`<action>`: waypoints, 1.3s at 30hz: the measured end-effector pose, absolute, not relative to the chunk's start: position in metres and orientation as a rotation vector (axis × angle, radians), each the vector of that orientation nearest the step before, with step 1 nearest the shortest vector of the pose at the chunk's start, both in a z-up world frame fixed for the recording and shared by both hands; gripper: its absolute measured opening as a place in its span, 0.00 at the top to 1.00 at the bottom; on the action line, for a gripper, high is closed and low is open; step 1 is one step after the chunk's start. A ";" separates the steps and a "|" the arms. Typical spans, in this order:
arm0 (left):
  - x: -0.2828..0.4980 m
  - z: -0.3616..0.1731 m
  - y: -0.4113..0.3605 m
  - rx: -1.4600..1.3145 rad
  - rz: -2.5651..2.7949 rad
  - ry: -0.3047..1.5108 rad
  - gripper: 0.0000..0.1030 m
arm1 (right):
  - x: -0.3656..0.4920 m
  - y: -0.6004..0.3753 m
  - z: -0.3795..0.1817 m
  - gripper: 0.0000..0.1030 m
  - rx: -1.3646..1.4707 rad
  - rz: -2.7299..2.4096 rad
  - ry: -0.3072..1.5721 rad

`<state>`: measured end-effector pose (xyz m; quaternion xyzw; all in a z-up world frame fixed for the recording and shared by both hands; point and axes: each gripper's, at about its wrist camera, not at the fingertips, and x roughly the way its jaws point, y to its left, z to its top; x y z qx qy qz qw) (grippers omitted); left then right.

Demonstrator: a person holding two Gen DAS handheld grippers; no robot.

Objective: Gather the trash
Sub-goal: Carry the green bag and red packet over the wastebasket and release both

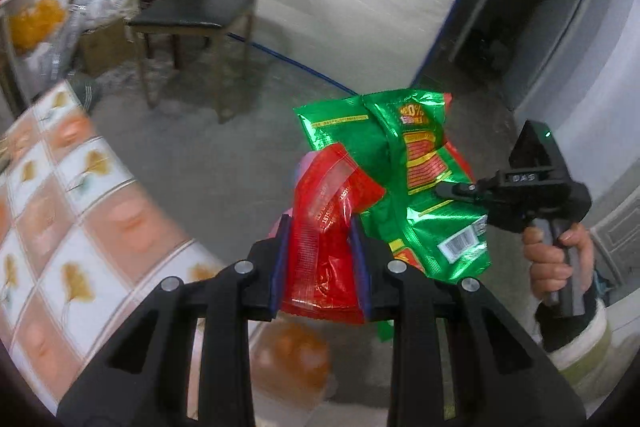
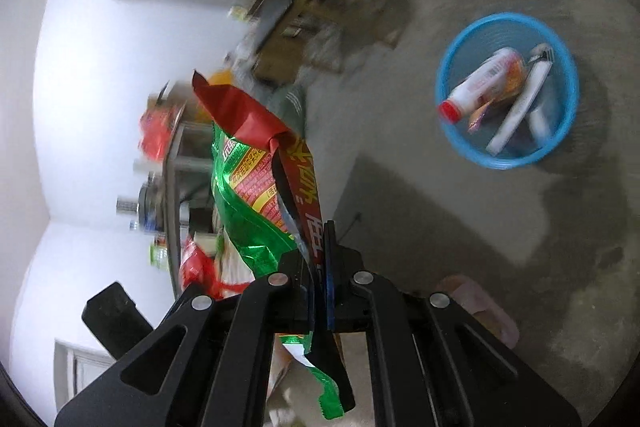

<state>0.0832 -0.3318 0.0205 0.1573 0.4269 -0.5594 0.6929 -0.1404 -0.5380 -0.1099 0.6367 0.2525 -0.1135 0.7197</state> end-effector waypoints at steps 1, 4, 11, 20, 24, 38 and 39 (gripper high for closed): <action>0.082 0.017 -0.346 0.354 -1.259 0.967 0.74 | -0.145 -0.547 -0.115 0.96 1.420 -0.272 0.553; 0.080 0.003 -0.386 0.364 -1.280 1.003 0.74 | -0.152 -0.576 -0.135 0.96 1.459 -0.342 0.527; 0.080 -0.035 -0.447 0.387 -1.275 1.087 0.74 | -0.136 -0.636 -0.200 0.96 1.539 -0.436 0.550; 0.089 -0.064 -0.473 0.424 -1.246 1.152 0.74 | -0.104 -0.693 -0.312 0.74 1.546 -0.610 0.732; 0.097 -0.071 -0.483 0.438 -1.236 1.162 0.74 | -0.107 -0.698 -0.321 0.59 1.485 -0.663 0.768; 0.086 -0.142 -0.586 0.496 -1.233 1.314 0.53 | -0.184 -0.639 -0.240 0.41 1.287 -0.737 0.689; 0.086 -0.147 -0.589 0.495 -1.224 1.315 0.51 | -0.197 -0.626 -0.236 0.41 1.293 -0.736 0.688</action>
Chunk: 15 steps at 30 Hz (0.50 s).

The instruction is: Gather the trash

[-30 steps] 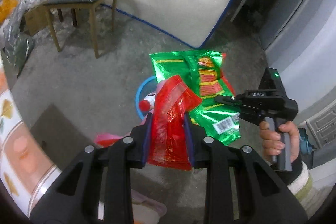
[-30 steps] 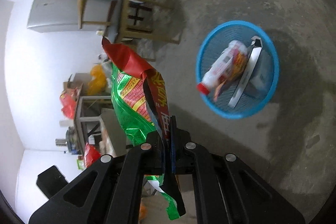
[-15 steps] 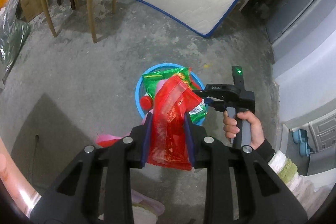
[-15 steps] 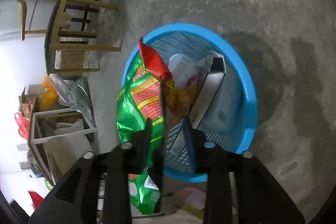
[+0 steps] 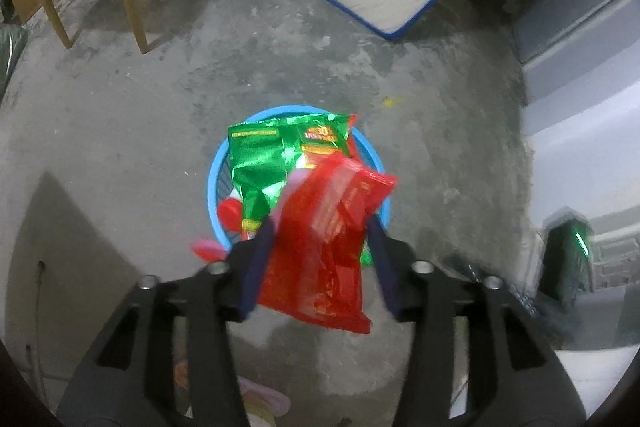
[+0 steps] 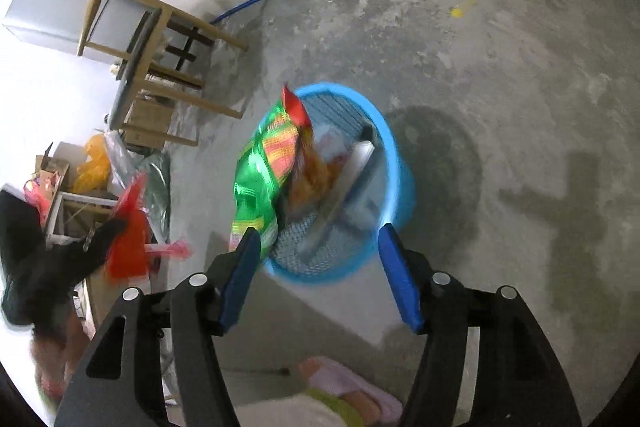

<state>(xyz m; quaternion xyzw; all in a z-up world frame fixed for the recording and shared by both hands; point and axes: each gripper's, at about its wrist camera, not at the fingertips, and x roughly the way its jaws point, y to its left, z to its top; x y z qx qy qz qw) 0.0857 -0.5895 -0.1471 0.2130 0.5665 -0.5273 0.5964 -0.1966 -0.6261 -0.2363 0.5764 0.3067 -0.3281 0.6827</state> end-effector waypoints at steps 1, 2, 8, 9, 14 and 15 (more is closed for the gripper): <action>0.085 -0.153 -0.593 0.488 -1.214 1.325 0.47 | -0.205 -0.619 -0.234 0.41 1.293 -0.736 0.694; 0.086 -0.159 -0.595 0.464 -1.201 1.342 0.46 | -0.216 -0.609 -0.231 0.41 1.293 -0.746 0.704; 0.083 -0.140 -0.575 0.369 -1.210 1.355 0.42 | -0.258 -0.575 -0.212 0.41 1.219 -0.808 0.753; 0.080 -0.128 -0.568 0.370 -1.226 1.332 0.42 | -0.260 -0.571 -0.205 0.41 1.199 -0.812 0.752; 0.067 -0.066 -0.526 0.345 -1.303 1.219 0.39 | -0.249 -0.553 -0.161 0.41 1.051 -0.797 0.732; 0.063 -0.050 -0.511 0.337 -1.322 1.183 0.37 | -0.244 -0.550 -0.150 0.40 1.012 -0.790 0.723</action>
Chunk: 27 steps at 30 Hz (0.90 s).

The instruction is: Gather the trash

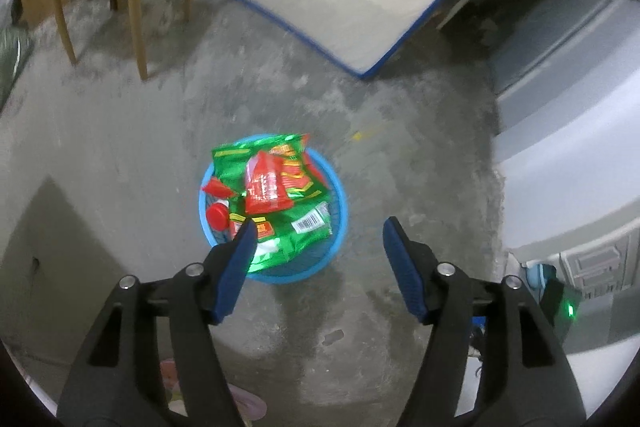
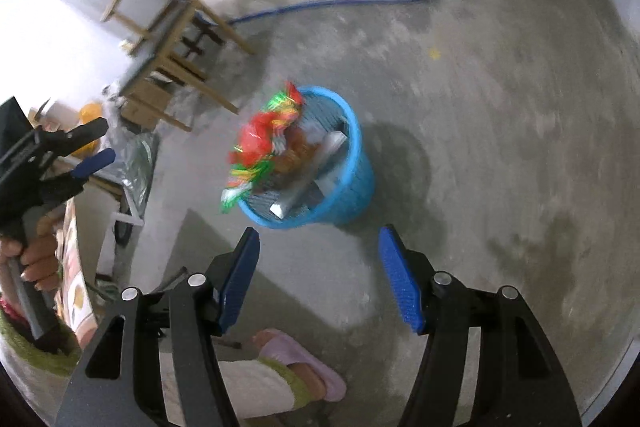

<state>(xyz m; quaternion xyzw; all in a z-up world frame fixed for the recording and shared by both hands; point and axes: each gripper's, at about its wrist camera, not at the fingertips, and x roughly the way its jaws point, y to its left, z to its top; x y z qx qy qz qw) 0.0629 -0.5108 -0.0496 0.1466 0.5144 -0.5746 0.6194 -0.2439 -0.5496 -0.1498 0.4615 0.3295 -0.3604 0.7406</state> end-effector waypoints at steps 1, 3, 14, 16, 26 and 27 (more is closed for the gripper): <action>0.059 -0.036 -0.497 0.336 -1.331 1.147 0.35 | -0.237 -0.542 -0.132 0.36 0.946 -0.784 0.709; 0.051 -0.007 -0.462 0.335 -1.347 1.068 0.33 | -0.226 -0.526 -0.103 0.31 0.839 -0.772 0.676; 0.029 0.077 -0.274 0.215 -1.182 0.843 0.12 | -0.214 -0.427 0.018 0.07 0.449 -0.785 0.496; 0.024 0.083 -0.231 0.180 -1.086 0.804 0.10 | -0.212 -0.402 0.035 0.06 0.372 -0.790 0.463; -0.006 0.055 -0.111 0.171 -0.584 0.798 0.08 | -0.153 -0.297 0.043 0.06 0.137 -0.680 0.680; -0.007 0.050 -0.106 0.171 -0.548 0.813 0.08 | -0.147 -0.293 0.039 0.06 0.142 -0.662 0.698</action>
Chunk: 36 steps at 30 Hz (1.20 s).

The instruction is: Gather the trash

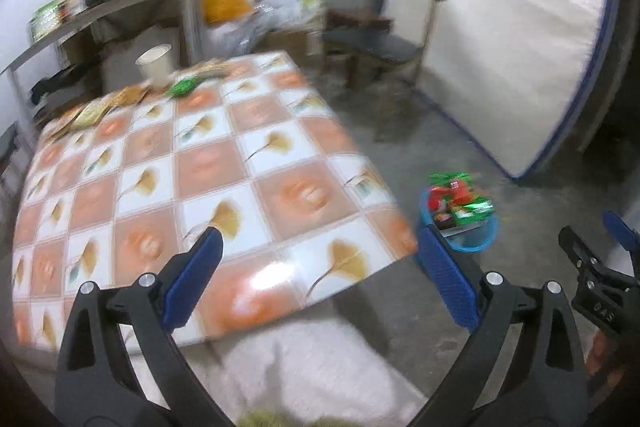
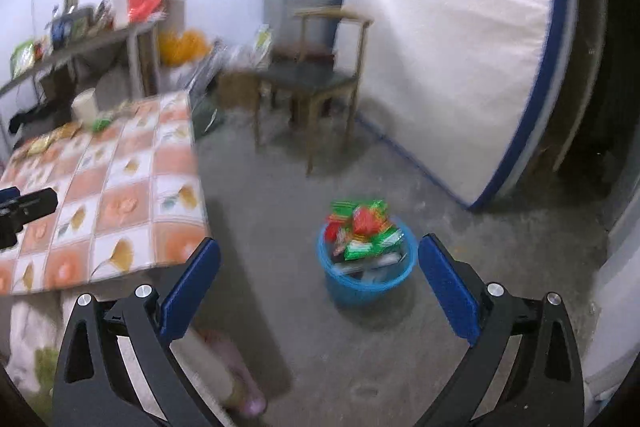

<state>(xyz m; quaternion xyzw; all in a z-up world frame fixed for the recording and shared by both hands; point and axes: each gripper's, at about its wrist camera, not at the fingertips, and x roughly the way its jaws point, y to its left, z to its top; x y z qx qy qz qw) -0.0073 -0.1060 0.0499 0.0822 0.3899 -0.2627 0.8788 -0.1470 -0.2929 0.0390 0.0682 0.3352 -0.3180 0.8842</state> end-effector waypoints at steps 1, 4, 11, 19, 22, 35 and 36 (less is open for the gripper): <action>-0.008 0.047 -0.101 0.174 -0.506 0.823 0.08 | -0.142 -0.286 0.036 0.06 0.159 -0.641 0.710; -0.008 0.042 -0.084 0.154 -0.440 0.831 0.08 | -0.133 -0.274 0.025 0.06 0.171 -0.620 0.740; -0.004 0.028 -0.068 0.177 -0.345 0.880 0.08 | -0.125 -0.254 0.009 0.06 0.122 -0.604 0.801; -0.002 0.027 -0.071 0.204 -0.289 0.870 0.08 | -0.125 -0.264 0.000 0.06 0.146 -0.636 0.825; -0.003 0.027 -0.073 0.224 -0.286 0.866 0.08 | -0.124 -0.268 -0.004 0.06 0.148 -0.644 0.835; 0.004 0.024 -0.070 0.200 -0.266 0.889 0.08 | -0.118 -0.267 -0.004 0.06 0.125 -0.636 0.840; 0.004 0.024 -0.069 0.199 -0.265 0.889 0.08 | -0.118 -0.267 -0.004 0.06 0.124 -0.636 0.839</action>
